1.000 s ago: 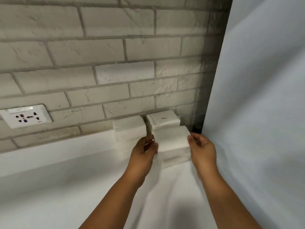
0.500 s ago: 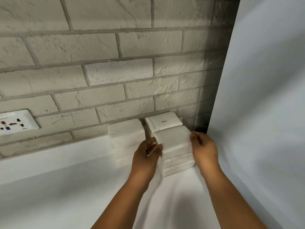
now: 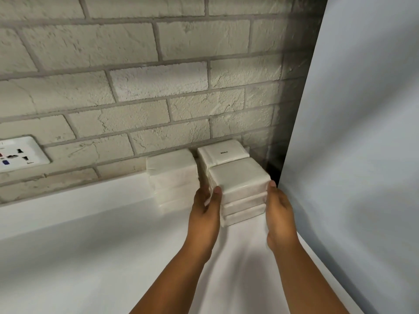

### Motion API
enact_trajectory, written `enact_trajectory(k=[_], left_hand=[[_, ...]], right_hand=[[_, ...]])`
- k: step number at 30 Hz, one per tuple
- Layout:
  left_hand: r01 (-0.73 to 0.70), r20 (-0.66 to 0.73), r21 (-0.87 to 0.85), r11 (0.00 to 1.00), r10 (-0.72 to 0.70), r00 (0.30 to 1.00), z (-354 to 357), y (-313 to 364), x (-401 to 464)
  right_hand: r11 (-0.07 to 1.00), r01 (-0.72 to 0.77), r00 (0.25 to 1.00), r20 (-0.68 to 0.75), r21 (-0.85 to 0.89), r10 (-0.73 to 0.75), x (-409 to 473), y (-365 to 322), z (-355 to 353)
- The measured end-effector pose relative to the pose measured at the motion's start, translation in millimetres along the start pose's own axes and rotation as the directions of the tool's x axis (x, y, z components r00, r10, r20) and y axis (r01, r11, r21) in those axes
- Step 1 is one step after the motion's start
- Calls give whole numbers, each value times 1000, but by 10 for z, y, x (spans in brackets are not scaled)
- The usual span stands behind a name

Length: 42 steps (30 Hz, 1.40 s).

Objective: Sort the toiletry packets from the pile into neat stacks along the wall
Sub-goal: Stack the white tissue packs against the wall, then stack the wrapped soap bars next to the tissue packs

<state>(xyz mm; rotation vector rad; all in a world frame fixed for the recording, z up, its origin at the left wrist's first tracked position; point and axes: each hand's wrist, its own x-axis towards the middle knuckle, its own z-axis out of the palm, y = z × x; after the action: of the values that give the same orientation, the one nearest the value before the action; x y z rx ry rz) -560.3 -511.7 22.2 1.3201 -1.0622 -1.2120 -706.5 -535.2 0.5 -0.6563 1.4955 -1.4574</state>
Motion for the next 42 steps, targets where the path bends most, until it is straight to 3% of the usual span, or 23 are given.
enact_trajectory(k=[5, 12, 17, 20, 24, 28, 33, 42], left_hand=[[164, 53, -100, 981, -159, 986, 94, 4, 27], [183, 64, -128, 975, -176, 982, 104, 14, 66], [202, 46, -68, 977, -199, 979, 50, 73, -28], [196, 19, -16, 980, -196, 980, -62, 92, -143], [162, -42, 7, 987, -162, 986, -331, 127, -406], [140, -120, 46, 989, -134, 984, -724, 175, -696], [82, -244, 49, 995, -68, 967, -1325, 202, -1073], [92, -579, -14, 996, -83, 811, -2973, 140, -1890]], right_hand=[[999, -31, 999, 30, 40, 30, -17, 75, 62], [999, -12, 1000, 29, 33, 11, 32, 85, 76], [998, 6, 1000, 5, -69, -6, -79, 73, 10], [974, 129, 986, -79, -184, -145, -248, 26, -50], [866, 357, 900, -118, -350, -419, -630, -2, -40], [776, 518, 842, 54, -359, -537, -1101, -15, 213], [738, 581, 809, 341, -343, -479, -1680, 121, 662], [747, 614, 662, 681, -254, -312, -2826, 565, 1738]])
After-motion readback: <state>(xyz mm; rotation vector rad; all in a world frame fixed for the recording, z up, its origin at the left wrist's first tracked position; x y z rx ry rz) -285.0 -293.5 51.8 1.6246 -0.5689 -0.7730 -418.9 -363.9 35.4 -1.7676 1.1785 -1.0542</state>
